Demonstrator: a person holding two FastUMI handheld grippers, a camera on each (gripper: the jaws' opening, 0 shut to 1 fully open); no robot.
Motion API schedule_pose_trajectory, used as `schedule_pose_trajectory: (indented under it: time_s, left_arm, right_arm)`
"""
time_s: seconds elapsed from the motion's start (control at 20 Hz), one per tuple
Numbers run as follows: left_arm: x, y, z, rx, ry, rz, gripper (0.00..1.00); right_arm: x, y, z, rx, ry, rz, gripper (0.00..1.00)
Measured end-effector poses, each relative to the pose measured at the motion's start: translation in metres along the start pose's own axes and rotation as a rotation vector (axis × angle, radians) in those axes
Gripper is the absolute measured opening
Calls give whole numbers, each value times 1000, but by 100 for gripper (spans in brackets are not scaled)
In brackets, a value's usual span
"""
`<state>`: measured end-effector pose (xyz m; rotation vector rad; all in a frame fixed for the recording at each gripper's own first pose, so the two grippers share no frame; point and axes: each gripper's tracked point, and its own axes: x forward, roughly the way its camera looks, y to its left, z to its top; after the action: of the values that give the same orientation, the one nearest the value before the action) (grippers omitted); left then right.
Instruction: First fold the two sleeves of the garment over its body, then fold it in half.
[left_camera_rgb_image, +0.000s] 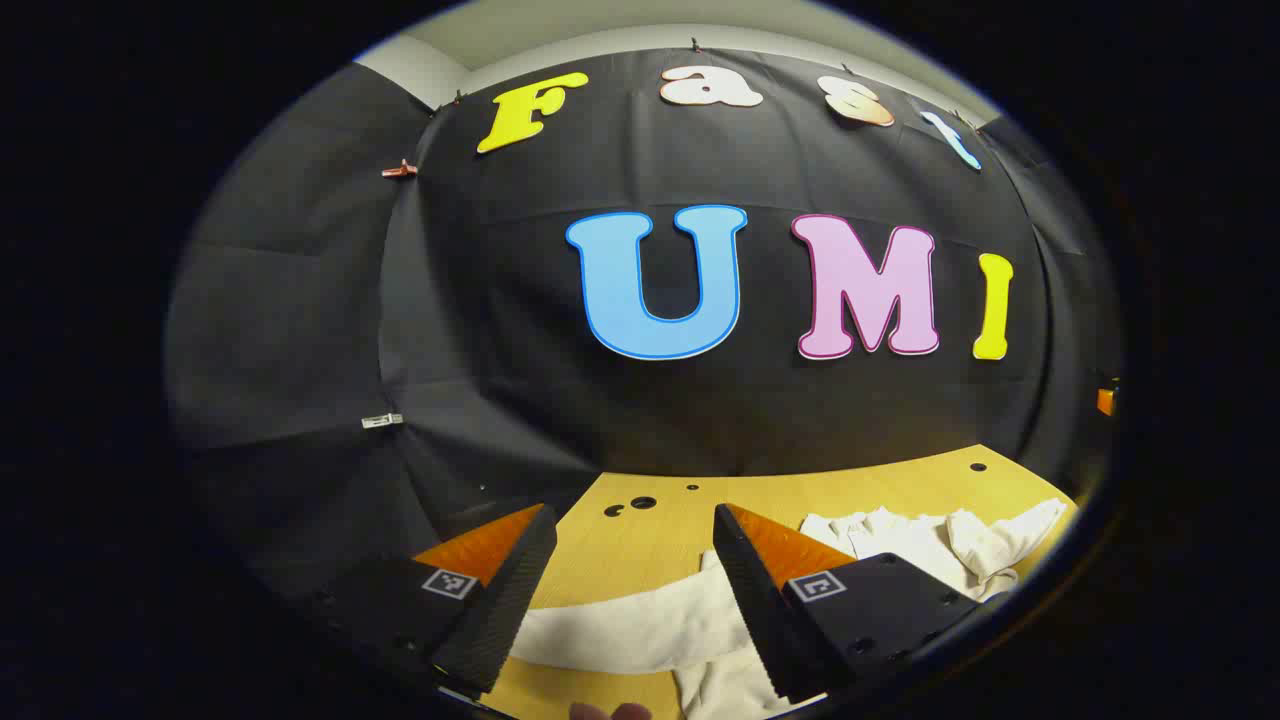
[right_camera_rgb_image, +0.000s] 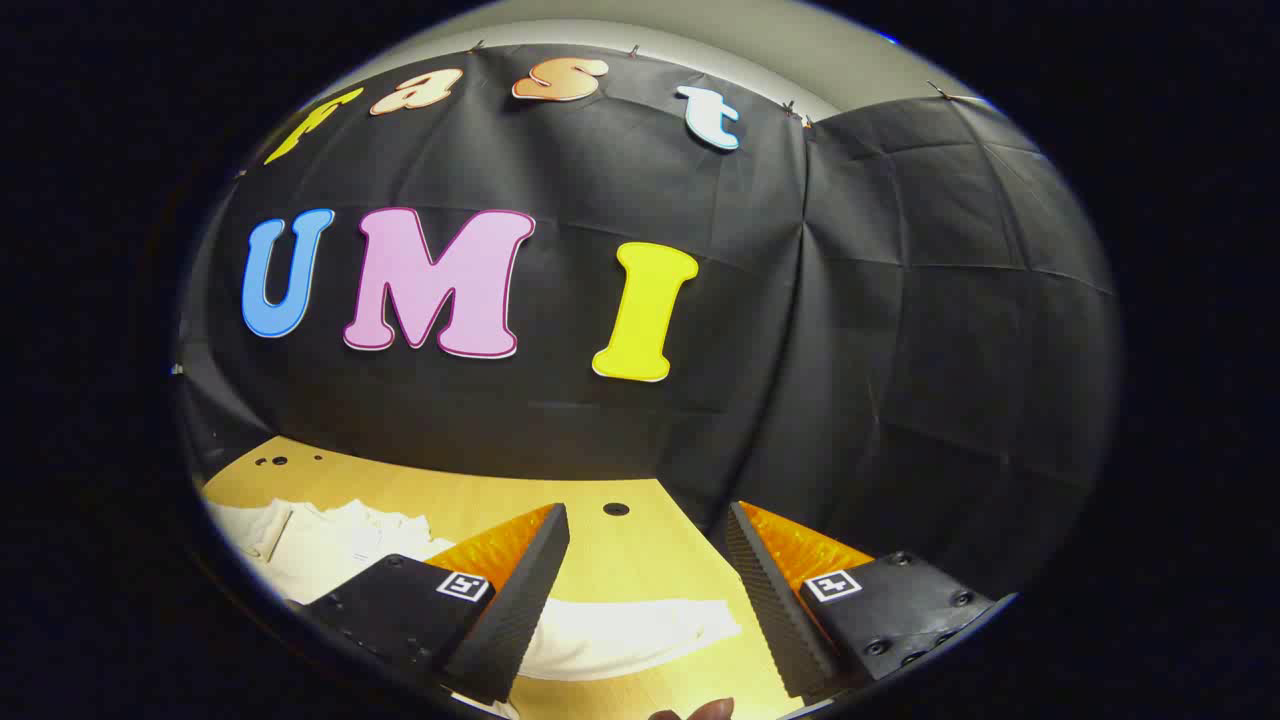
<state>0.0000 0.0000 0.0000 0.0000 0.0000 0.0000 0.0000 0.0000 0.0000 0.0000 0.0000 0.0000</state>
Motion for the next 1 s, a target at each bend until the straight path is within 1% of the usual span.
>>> schedule_pose_trajectory:
  time_s: [0.3,0.5,0.65,0.8,0.9,1.0]
  left_arm:
    - [2,-13,1,-13,3,-20,97]
    - [2,-17,-3,-7,20,-12,97]
    - [0,-22,-4,3,24,-11,96]
    - [-1,-31,-5,10,33,-18,97]
    - [-1,-38,-8,13,43,-23,97]
    - [-1,-47,-13,21,62,-27,97]
  right_arm:
    - [3,-9,-16,15,27,4,97]
    - [8,-17,-27,27,52,1,97]
    - [16,-26,-41,7,86,-10,97]
    - [28,-42,-67,-18,145,-31,97]
    - [41,-57,-93,-27,203,-55,97]
    - [62,-67,-128,-13,272,-62,97]
